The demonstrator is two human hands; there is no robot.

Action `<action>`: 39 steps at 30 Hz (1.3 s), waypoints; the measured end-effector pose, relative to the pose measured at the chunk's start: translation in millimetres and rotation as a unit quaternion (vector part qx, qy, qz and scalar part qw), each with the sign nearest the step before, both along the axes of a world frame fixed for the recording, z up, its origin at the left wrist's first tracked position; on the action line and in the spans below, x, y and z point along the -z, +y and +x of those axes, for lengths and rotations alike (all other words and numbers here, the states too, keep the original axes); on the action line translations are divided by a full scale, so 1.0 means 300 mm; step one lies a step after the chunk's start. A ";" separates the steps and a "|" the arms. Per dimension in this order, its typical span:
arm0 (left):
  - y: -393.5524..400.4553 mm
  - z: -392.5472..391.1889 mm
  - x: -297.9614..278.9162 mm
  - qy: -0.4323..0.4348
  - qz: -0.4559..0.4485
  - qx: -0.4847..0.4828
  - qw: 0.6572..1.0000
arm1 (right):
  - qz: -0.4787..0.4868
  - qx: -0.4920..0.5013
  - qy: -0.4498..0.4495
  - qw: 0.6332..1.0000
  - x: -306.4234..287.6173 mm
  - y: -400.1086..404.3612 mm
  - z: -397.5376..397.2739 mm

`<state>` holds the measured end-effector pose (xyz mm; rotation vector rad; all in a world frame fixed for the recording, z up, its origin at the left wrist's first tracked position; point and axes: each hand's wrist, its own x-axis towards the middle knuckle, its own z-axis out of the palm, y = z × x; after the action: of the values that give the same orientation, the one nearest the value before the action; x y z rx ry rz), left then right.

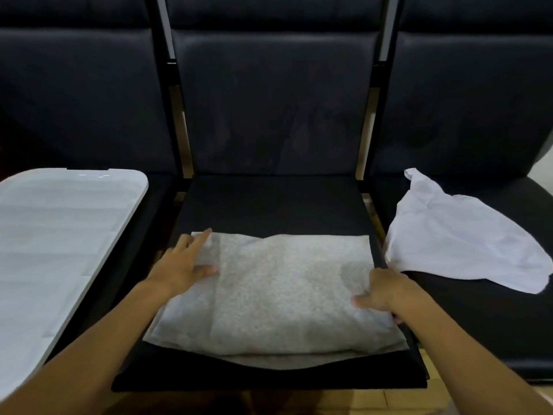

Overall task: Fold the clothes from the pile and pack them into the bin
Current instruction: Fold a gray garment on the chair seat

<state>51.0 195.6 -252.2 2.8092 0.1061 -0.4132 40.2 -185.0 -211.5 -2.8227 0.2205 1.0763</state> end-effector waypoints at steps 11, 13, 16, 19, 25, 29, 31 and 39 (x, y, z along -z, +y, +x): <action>0.038 -0.079 -0.157 0.270 0.000 0.027 0.963 | -0.107 -0.072 -0.380 0.916 0.024 0.088 0.093; 0.070 -0.140 -0.166 0.179 0.064 0.047 0.981 | -0.030 -0.127 -0.366 0.921 0.015 0.182 0.057; 0.074 -0.224 -0.155 0.099 -0.026 0.127 0.987 | 0.195 -0.318 -0.238 0.897 -0.001 0.351 -0.111; 0.047 -0.308 -0.099 0.138 0.044 0.264 0.954 | 0.141 -0.466 -0.182 0.854 0.079 0.461 -0.299; 0.064 -0.382 -0.043 0.086 -0.015 0.281 0.956 | 0.082 -0.524 -0.358 0.768 0.304 0.482 -0.456; 0.022 -0.365 -0.048 0.015 -0.147 0.274 0.950 | 0.167 -0.542 -0.428 0.703 0.258 0.419 -0.415; 0.008 -0.323 -0.068 -0.014 -0.143 0.261 0.955 | 0.230 -0.483 -0.437 0.723 0.228 0.407 -0.391; -0.120 -0.039 -0.251 -0.166 -0.246 0.100 0.950 | 0.489 0.126 -0.283 0.815 0.039 0.331 -0.195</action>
<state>39.3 159.5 -176.7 2.3543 -0.3145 0.0033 -18.1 -85.7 -223.2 -1.9336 -0.0304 0.1271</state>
